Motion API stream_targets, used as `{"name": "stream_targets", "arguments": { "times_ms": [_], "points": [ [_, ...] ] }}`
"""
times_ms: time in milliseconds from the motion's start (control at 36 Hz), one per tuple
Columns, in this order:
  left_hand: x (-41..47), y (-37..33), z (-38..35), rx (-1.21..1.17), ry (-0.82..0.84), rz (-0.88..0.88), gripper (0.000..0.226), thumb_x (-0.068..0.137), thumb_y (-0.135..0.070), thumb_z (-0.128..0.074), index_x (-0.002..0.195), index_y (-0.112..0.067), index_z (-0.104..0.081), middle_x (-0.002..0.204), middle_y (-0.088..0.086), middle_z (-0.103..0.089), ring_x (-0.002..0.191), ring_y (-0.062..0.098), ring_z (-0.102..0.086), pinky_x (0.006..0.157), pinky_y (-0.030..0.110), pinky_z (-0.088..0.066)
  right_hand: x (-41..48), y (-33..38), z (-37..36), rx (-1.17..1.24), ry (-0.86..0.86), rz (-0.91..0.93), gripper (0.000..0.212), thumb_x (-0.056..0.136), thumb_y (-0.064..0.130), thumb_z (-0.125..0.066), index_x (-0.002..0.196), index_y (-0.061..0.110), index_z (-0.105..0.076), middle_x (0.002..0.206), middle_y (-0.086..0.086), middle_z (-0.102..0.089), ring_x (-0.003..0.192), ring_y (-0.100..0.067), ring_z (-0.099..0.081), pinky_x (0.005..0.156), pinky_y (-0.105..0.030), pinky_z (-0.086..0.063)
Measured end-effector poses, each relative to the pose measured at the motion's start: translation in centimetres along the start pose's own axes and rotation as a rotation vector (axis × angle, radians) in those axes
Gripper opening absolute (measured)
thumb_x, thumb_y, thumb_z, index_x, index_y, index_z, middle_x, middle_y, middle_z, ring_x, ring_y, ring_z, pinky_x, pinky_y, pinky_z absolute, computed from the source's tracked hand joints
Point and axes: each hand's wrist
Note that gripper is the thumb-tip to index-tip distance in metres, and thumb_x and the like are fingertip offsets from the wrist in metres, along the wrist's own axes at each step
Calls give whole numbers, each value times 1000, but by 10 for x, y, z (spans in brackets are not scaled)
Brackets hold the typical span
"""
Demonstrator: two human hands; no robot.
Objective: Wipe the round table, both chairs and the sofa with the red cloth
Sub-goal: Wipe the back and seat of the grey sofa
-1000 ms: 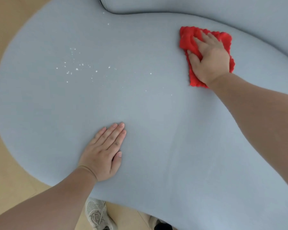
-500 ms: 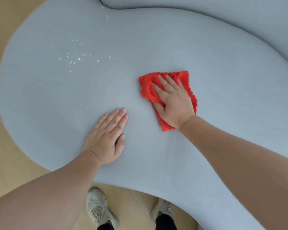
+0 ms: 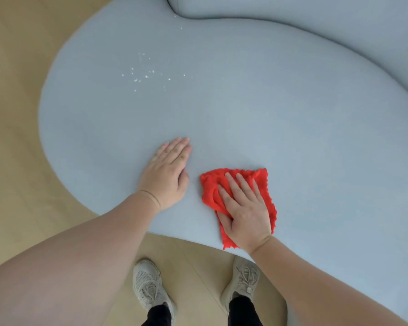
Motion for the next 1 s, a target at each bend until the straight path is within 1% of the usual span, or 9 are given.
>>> {"name": "stream_targets", "arguments": {
  "times_ms": [56, 167, 222, 389, 472, 583, 639, 750, 1000],
  "points": [
    [-9, 14, 8, 24, -28, 63, 53, 83, -18, -36, 129, 4, -50, 140, 18, -47, 130, 31, -43, 114, 38, -19, -5, 12, -2, 4, 7, 17, 42, 89, 37, -52, 122, 14, -66, 141, -13, -52, 133, -37, -44, 109, -57, -31],
    [-25, 50, 26, 104, -34, 161, 55, 84, -21, -33, 130, 5, -49, 140, 20, -46, 129, 33, -43, 114, 39, -19, -3, 46, -13, 57, 86, 244, 44, 88, 39, -56, 125, 17, -63, 145, -11, -48, 136, -36, -41, 111, -56, -26],
    [-26, 67, 35, 137, -21, 208, 57, 84, -23, -31, 130, 7, -48, 141, 21, -45, 130, 34, -42, 114, 37, -16, 9, 52, -19, 37, 84, 291, 44, 89, 40, -55, 127, 18, -60, 145, -10, -48, 136, -36, -41, 112, -56, -26],
    [-16, 107, 45, 190, -42, 222, 61, 86, -27, -27, 134, 6, -44, 144, 21, -40, 133, 34, -37, 114, 27, -3, 27, 44, -25, 53, 62, 312, 46, 89, 43, -56, 130, 22, -50, 146, -8, -47, 136, -33, -41, 111, -55, -27],
    [-6, 122, 45, 182, -92, 270, 62, 87, -28, -27, 137, 6, -41, 147, 20, -36, 136, 33, -33, 114, 21, 3, 45, 42, -22, 59, 62, 280, 43, 91, 41, -49, 128, 21, -56, 145, -7, -48, 135, -33, -43, 111, -55, -27],
    [1, 139, 44, 158, -149, 334, 62, 87, -28, -28, 139, 5, -37, 150, 19, -31, 139, 31, -27, 113, 19, 8, 101, 31, -15, 17, 51, 113, 47, 86, 39, -48, 125, 18, -64, 142, -8, -51, 132, -34, -46, 110, -56, -28],
    [1, 145, 41, 140, -147, 360, 64, 87, -29, -26, 141, 3, -35, 151, 17, -29, 140, 30, -25, 114, 21, 5, 115, 27, -16, 9, 59, 100, 47, 86, 38, -48, 125, 17, -64, 142, -8, -51, 132, -34, -46, 110, -56, -28],
    [-1, 147, 35, 113, -153, 356, 63, 87, -29, -25, 141, 3, -36, 151, 17, -30, 139, 30, -27, 117, 35, -9, 115, 24, -18, 10, 44, 112, 45, 87, 37, -49, 124, 16, -64, 142, -9, -51, 132, -34, -46, 110, -56, -28],
    [1, 150, 30, 86, -170, 323, 60, 88, -25, -30, 140, 3, -38, 150, 18, -32, 138, 32, -28, 117, 39, -12, 160, 5, -15, -10, 24, 127, 46, 86, 37, -51, 124, 14, -64, 141, -12, -52, 130, -35, -48, 108, -57, -31]
  ]
}}
Point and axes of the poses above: each hand's wrist, its own x-axis towards the middle knuckle, its own z-axis out of the back of the hand, y = z × x
